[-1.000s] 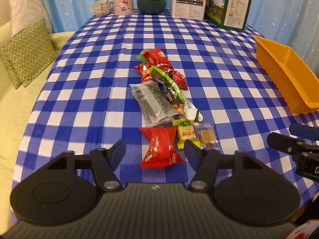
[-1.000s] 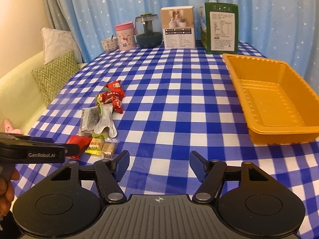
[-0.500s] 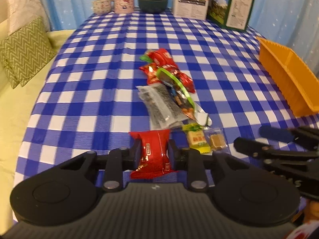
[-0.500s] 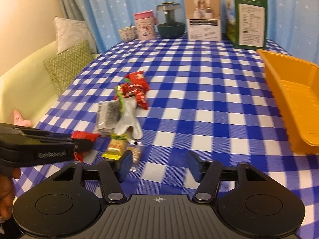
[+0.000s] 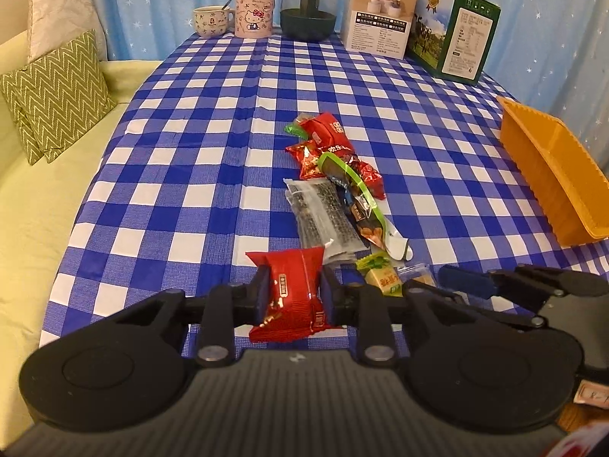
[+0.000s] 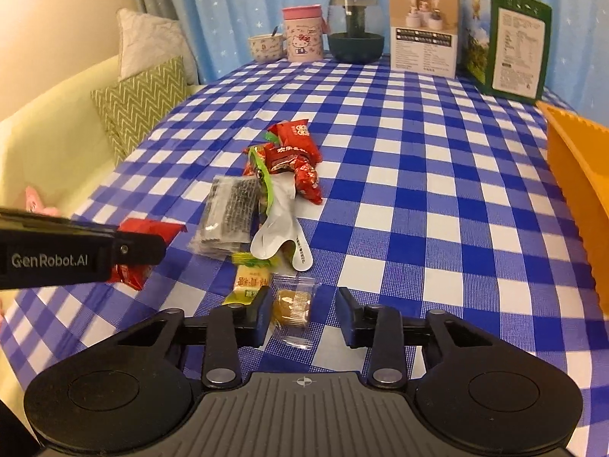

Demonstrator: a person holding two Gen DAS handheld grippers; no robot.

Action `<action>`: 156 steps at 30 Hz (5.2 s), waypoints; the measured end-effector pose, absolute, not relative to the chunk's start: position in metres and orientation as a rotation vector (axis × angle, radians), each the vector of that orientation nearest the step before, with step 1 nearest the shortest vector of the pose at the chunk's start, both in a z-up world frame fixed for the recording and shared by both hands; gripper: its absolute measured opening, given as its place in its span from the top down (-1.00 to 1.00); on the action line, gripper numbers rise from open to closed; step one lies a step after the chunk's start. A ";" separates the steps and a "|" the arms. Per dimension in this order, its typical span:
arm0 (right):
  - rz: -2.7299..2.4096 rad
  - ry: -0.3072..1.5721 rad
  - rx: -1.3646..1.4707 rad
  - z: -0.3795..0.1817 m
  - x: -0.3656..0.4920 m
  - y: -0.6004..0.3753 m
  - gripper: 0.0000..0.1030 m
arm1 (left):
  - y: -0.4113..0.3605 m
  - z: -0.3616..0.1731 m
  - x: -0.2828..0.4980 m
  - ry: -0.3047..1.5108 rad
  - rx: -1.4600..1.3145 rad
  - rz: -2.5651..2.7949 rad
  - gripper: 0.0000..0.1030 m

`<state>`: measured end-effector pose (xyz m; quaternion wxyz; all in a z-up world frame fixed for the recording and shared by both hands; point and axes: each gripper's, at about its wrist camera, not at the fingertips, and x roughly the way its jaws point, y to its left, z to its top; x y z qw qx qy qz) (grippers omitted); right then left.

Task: Organize snacks
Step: 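Carry both snacks over the orange tray and open both tools, then move both tools back toward the snack pile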

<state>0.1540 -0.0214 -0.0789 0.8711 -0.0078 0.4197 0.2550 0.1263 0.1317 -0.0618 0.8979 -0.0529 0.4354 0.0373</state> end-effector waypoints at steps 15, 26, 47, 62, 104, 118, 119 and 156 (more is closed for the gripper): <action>0.463 0.811 0.045 -0.052 0.148 -0.070 0.61 | 0.085 -0.040 0.129 0.880 -0.089 -0.009 0.52; 0.274 0.708 0.080 -0.001 0.158 -0.192 0.61 | -0.030 -0.009 0.167 0.820 -0.070 -0.223 0.52; 0.050 0.709 0.228 -0.016 0.197 -0.340 0.61 | -0.161 -0.024 0.242 0.842 -0.003 -0.392 0.52; 0.043 0.715 0.255 -0.025 0.203 -0.342 0.61 | -0.157 -0.027 0.242 0.813 0.012 -0.362 0.38; 0.194 0.636 0.200 0.023 0.107 -0.245 -0.64 | 0.020 -0.008 0.085 0.786 -0.118 -0.002 -0.69; 0.383 0.693 0.153 0.025 0.094 -0.164 -0.64 | 0.095 -0.003 0.058 0.773 -0.159 0.143 -0.74; 0.388 0.694 0.148 0.024 0.095 -0.161 -0.64 | 0.099 -0.003 0.058 0.772 -0.163 0.146 -0.74; 0.624 0.832 0.048 -0.058 0.203 -0.010 0.18 | 0.177 -0.065 0.152 0.840 -0.131 0.177 -0.72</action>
